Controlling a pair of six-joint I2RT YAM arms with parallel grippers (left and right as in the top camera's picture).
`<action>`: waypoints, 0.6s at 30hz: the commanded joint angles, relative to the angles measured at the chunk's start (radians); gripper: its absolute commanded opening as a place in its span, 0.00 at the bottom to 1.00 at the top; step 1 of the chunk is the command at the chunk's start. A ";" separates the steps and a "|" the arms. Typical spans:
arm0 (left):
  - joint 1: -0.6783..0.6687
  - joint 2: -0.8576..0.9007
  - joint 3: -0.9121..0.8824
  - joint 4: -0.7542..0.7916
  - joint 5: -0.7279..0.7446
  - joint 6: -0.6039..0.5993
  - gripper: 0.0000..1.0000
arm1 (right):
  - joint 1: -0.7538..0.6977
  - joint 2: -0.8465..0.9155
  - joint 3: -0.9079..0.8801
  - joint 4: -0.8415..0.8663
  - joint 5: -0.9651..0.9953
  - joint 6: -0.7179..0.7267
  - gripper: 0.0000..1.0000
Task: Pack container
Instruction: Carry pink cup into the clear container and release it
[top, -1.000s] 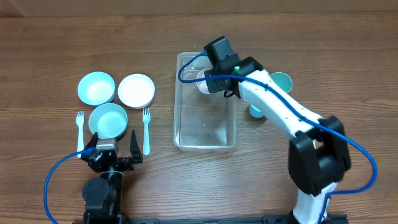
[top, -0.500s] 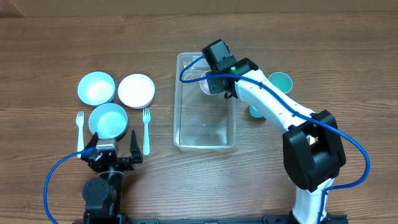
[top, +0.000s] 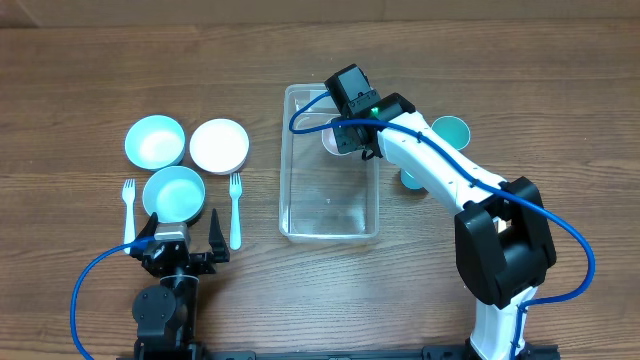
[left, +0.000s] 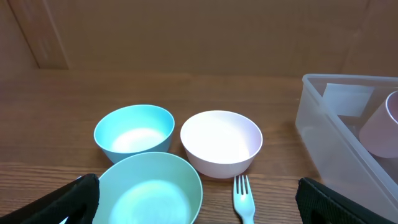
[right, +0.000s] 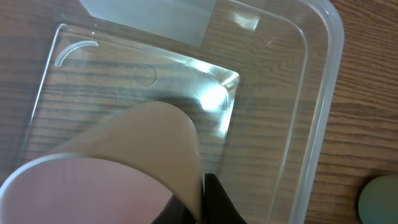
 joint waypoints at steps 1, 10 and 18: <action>0.005 -0.008 -0.003 0.003 0.008 -0.017 1.00 | -0.002 -0.018 0.023 -0.008 -0.024 0.005 0.07; 0.005 -0.008 -0.003 0.003 0.008 -0.017 1.00 | -0.003 -0.018 0.030 -0.056 -0.076 0.048 0.07; 0.005 -0.008 -0.003 0.003 0.008 -0.017 1.00 | -0.002 -0.018 0.031 -0.056 -0.091 0.057 0.29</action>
